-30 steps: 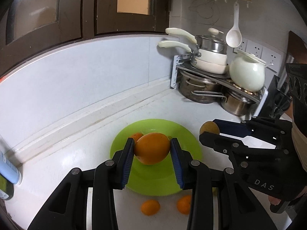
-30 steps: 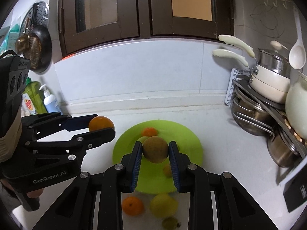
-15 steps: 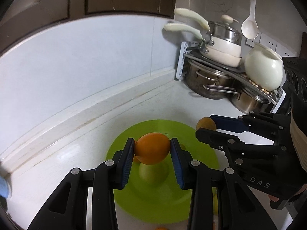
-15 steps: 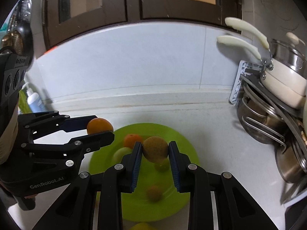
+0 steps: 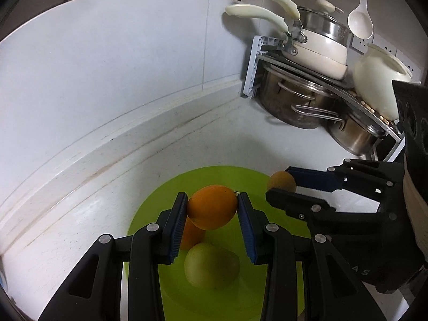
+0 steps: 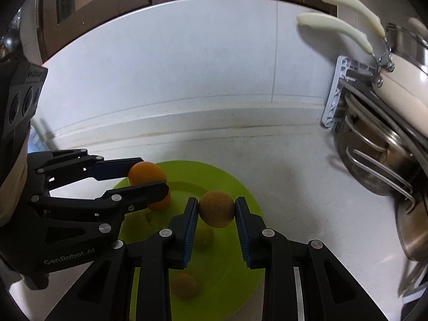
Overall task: Organize fruits
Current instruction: 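Carry both fruits over the green plate and open both tools to release them, then lift both open tools off the plate toward the remaining loose fruits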
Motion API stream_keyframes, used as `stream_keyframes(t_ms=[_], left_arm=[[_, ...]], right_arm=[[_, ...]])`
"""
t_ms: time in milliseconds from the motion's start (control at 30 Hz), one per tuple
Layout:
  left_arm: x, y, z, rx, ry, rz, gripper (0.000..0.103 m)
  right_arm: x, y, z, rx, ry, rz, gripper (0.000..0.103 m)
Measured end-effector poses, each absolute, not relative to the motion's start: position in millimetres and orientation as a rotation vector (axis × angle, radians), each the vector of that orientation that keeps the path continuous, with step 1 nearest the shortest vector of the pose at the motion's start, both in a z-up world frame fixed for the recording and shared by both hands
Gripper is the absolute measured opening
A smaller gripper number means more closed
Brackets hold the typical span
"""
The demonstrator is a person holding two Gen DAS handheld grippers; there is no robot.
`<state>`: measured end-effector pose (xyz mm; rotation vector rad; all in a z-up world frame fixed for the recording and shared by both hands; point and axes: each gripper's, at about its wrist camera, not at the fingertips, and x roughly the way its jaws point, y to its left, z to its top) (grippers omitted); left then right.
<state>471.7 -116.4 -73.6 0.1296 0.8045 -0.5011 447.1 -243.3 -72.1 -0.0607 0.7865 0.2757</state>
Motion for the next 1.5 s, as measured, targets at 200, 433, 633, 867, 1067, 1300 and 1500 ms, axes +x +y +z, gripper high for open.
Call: stream_keyframes(t_ms=[200,433,633,867,1067,1300,1500], left_arm=[[474,-118,-78,0.133,0.817,-0.507,0.038],[462,-110,-69,0.115,0.798,-0.493,0.049],[439,-100,-53,0.099,0.769,-0.469,0.053],[402,-89,-25,0.097,0.704,-0.45,0.059],[370,-77,-4,0.081,0.66,-0.433,0.067],[328,-63,13,0.088,0.612,-0.424,0.073],[301,-51,20,0.105,0.579,-0.415,0.078]], right_arm=[[448,-246,-78,-0.052,0.807,0.273,0.029],[446,-250,-73,-0.03,0.8,0.267,0.03],[427,-248,-58,-0.027,0.765,0.256,0.03],[392,-239,-33,-0.028,0.709,0.25,0.03],[359,-229,-10,-0.03,0.658,0.245,0.036],[321,-216,7,-0.052,0.613,0.245,0.037],[290,-210,15,-0.046,0.58,0.225,0.043]])
